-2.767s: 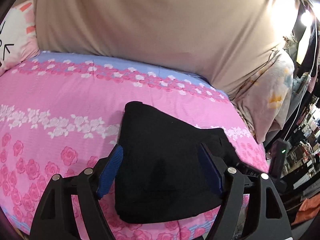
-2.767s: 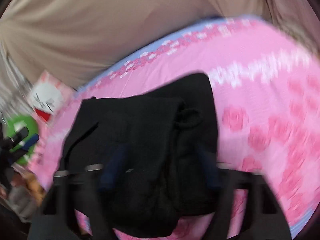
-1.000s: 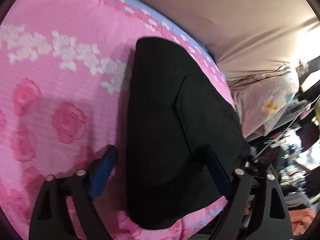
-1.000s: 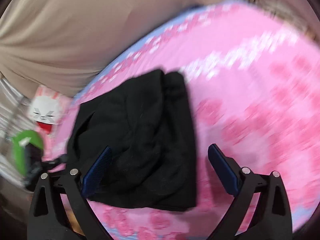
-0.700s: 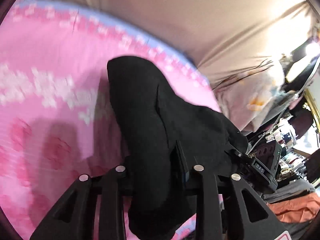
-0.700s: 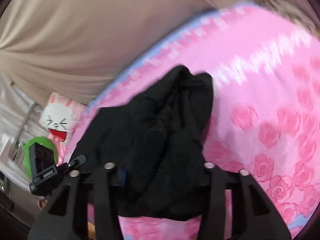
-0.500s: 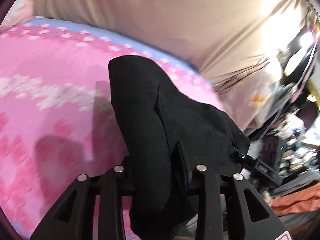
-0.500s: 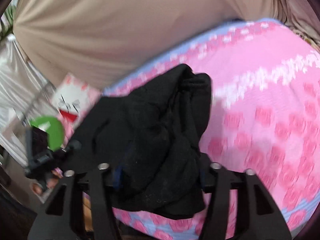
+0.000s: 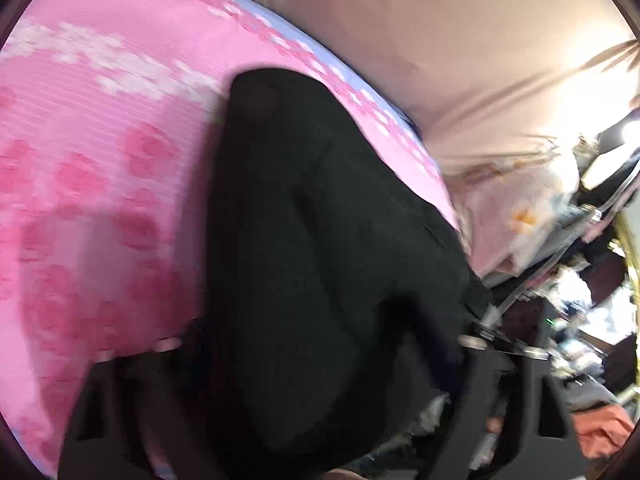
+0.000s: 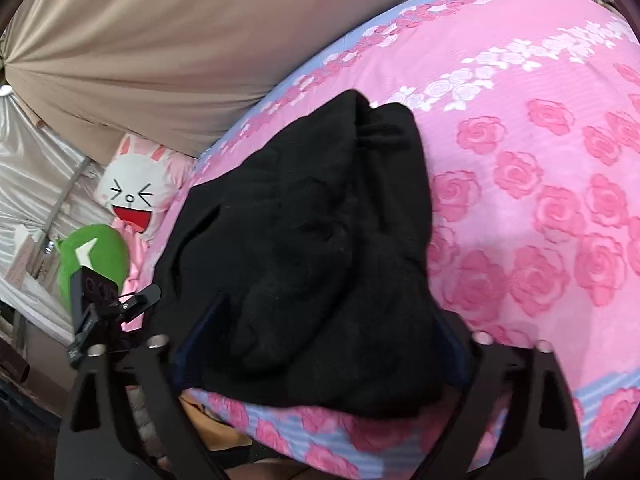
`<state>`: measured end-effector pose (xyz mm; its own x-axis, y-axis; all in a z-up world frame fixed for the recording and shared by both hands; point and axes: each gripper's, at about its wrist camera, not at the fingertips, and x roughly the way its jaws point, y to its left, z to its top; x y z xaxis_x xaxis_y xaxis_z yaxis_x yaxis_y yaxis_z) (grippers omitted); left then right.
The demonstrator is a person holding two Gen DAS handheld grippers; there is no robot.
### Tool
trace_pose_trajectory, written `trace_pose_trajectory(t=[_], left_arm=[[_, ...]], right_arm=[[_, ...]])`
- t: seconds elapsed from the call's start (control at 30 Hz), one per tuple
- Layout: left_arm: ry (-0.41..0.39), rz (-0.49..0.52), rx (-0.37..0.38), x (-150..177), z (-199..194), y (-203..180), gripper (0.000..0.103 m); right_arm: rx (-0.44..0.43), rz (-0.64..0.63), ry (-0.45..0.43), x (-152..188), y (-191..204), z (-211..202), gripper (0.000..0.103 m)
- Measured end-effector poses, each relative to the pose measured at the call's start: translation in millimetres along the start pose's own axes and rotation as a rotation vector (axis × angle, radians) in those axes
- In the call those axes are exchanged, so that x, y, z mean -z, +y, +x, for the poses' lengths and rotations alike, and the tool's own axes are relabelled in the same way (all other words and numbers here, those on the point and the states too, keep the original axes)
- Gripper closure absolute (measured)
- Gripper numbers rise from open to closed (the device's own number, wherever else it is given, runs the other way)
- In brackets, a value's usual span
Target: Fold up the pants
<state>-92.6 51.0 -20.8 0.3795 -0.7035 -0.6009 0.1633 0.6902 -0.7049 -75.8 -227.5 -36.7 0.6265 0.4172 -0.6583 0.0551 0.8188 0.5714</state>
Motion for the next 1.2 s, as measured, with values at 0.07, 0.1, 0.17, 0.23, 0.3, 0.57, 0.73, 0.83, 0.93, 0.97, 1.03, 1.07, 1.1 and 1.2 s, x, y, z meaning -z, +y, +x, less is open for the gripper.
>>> trace_pose_trajectory(t=[0.07,0.1,0.17,0.23,0.3,0.57,0.73,0.83,0.93,0.97,1.03,1.07,1.1,1.2], left_arm=[[-0.012,0.011,-0.014,0,2,-4,0.040],[-0.020,0.033,-0.025,0,-1,-9,0.044],[-0.036,0.072,-0.044,2,-7,-17,0.061],[-0.041,0.103,-0.052,3,-15,-27,0.069],[-0.039,0.129,-0.048,6,-23,-35,0.071],[-0.048,0.234,-0.035,33,-61,-65,0.072],[-0.076,0.328,-0.179,35,-59,-87,0.072],[-0.068,0.359,-0.266,36,-48,-96,0.072],[-0.060,0.379,-0.335,35,-36,-101,0.072],[-0.063,0.393,-0.358,36,-33,-103,0.072],[-0.068,0.416,-0.391,37,-31,-106,0.072],[-0.068,0.422,-0.397,37,-31,-106,0.072],[-0.069,0.428,-0.404,38,-31,-107,0.071],[-0.066,0.436,-0.420,39,-31,-110,0.072]], right_arm=[[-0.008,0.002,-0.010,2,-2,0,0.046],[-0.008,-0.004,-0.017,2,-2,-3,0.050],[-0.002,-0.024,-0.039,4,-1,-14,0.060],[0.009,-0.044,-0.060,5,4,-23,0.062],[0.006,-0.071,-0.077,9,10,-37,0.063],[0.052,-0.206,-0.114,30,44,-77,0.064],[0.070,-0.210,-0.120,28,44,-72,0.064],[0.102,-0.198,-0.102,27,39,-58,0.064],[0.112,-0.174,-0.079,27,33,-47,0.064],[0.113,-0.173,-0.080,28,33,-47,0.064],[0.113,-0.169,-0.083,28,33,-47,0.064],[0.116,-0.169,-0.084,28,33,-47,0.064],[0.117,-0.168,-0.084,28,33,-47,0.064],[0.120,-0.164,-0.085,29,34,-47,0.064]])
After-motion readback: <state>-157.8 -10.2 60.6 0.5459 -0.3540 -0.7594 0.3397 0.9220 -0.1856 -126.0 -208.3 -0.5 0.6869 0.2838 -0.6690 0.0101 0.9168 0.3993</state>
